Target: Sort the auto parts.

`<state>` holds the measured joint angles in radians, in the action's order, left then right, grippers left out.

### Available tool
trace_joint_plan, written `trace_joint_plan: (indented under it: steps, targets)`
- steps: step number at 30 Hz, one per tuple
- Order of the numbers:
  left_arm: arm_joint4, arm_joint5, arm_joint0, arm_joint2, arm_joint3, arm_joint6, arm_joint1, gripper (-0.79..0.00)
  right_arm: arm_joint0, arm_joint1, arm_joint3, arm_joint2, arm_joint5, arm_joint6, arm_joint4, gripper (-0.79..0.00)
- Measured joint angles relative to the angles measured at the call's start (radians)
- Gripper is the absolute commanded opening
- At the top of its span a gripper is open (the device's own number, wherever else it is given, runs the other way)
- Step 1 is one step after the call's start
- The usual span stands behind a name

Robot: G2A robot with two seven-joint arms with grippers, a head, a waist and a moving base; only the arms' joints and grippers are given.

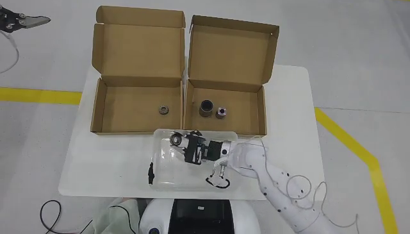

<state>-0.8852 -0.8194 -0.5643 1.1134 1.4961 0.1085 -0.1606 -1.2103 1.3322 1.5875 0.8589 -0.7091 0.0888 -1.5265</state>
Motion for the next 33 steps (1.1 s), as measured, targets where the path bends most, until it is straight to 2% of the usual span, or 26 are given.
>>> trace_joint_plan:
  steps: [5, 13, 33]
  targets:
    - [0.0, 0.0, 0.0, 0.0, 0.0, 0.0, 0.0, 0.0, 0.002, -0.009, 0.029, 0.034, -0.022, 0.08, 0.021, -0.785]
    - [0.0, 0.0, 0.0, 0.0, 0.0, 0.0, 0.0, 0.0, 0.017, -0.017, 0.121, 0.068, -0.033, 0.1, 0.05, -0.785]
    - [0.0, 0.0, 0.0, 0.0, 0.0, 0.0, 0.0, 0.0, 0.052, -0.038, 0.392, 0.2, -0.02, -0.025, 0.14, -0.785]
